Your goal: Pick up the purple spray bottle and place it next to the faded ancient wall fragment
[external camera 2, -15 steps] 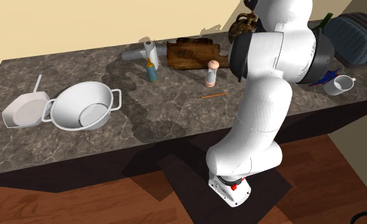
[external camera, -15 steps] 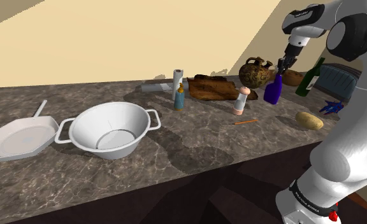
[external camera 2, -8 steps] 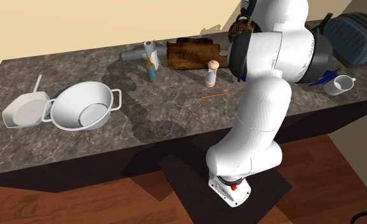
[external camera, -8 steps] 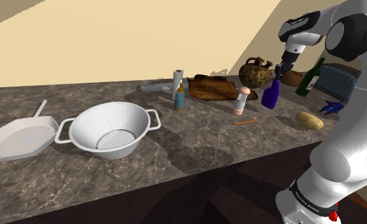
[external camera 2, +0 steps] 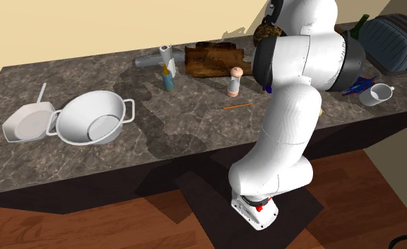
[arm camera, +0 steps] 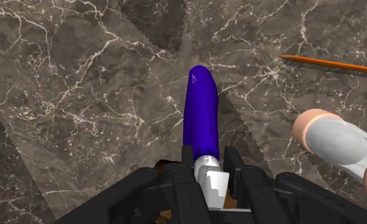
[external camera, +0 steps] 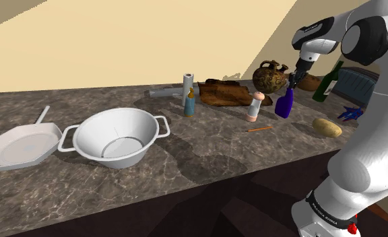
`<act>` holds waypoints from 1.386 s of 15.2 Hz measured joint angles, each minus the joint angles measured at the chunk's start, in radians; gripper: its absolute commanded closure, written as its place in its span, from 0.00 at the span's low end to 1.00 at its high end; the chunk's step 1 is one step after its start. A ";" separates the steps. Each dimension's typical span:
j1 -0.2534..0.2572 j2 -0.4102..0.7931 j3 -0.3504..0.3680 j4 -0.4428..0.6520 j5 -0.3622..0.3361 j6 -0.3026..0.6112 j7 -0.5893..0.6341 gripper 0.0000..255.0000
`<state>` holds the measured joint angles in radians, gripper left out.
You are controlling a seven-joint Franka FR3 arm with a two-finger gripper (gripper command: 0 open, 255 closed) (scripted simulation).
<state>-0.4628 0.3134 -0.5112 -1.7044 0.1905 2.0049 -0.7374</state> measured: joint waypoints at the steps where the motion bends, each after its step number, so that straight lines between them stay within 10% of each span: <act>1: 0.000 0.000 0.000 0.000 0.000 0.000 0.000 1.00; 3: 0.000 0.000 0.000 0.000 0.000 0.001 0.000 1.00; 4: 0.000 0.000 0.000 0.000 0.000 0.001 0.000 0.00; 21: 0.001 -0.032 -0.009 0.086 -0.022 -0.113 0.015 0.00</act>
